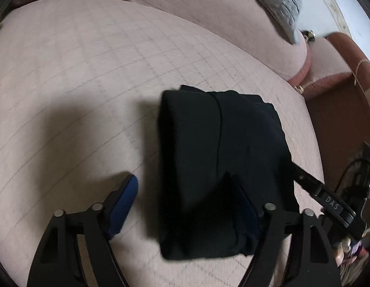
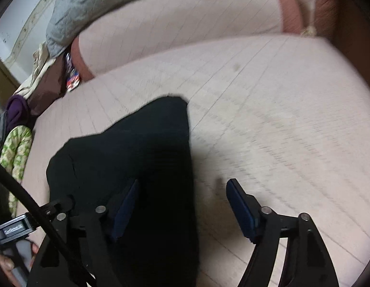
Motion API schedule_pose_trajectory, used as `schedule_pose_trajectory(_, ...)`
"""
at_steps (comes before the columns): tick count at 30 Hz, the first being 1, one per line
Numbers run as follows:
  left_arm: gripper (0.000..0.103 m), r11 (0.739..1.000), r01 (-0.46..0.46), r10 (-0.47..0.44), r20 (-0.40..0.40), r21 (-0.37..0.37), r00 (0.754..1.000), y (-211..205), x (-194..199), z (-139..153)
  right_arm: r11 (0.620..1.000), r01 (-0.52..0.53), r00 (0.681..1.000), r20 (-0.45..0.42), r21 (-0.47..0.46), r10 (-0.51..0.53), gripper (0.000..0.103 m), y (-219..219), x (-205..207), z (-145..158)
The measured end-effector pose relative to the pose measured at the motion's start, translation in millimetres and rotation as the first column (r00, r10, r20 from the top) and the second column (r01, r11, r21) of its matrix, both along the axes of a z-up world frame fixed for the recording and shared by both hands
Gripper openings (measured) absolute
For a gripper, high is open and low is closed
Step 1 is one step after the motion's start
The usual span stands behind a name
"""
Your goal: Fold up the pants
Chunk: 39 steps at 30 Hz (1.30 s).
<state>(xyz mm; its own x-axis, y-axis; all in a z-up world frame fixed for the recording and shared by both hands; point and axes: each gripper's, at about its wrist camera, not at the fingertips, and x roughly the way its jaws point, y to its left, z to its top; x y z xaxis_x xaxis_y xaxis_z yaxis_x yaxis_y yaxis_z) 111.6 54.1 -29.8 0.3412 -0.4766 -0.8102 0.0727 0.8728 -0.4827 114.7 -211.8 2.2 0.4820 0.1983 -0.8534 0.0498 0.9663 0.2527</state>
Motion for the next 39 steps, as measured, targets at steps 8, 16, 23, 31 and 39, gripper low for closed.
schedule_pose_trajectory(8,0.041,0.998,0.064,-0.065,0.080,0.022,0.995,-25,9,13,0.991,-0.044,0.998,0.041,0.128,0.039,0.022,4,-1,11)
schedule_pose_trajectory(16,0.058,0.999,0.043,-0.044,0.044,0.021,0.998,-18,15,5,0.998,0.047,0.998,0.051,-0.038,-0.045,0.046,6,1,5)
schedule_pose_trajectory(23,0.056,0.994,-0.076,0.090,0.198,-0.077,0.976,26,4,62,0.988,0.138,0.974,0.191,-0.064,-0.123,0.060,-8,-24,45)
schedule_pose_trajectory(31,0.057,0.999,0.024,-0.020,0.086,-0.047,0.996,-14,17,21,0.980,0.029,0.997,0.070,0.199,-0.043,0.061,8,-58,28)
schedule_pose_trajectory(39,0.065,1.000,0.012,-0.013,0.057,0.012,0.998,-10,17,17,0.987,-0.020,0.989,0.142,-0.161,0.043,0.062,46,-73,30)
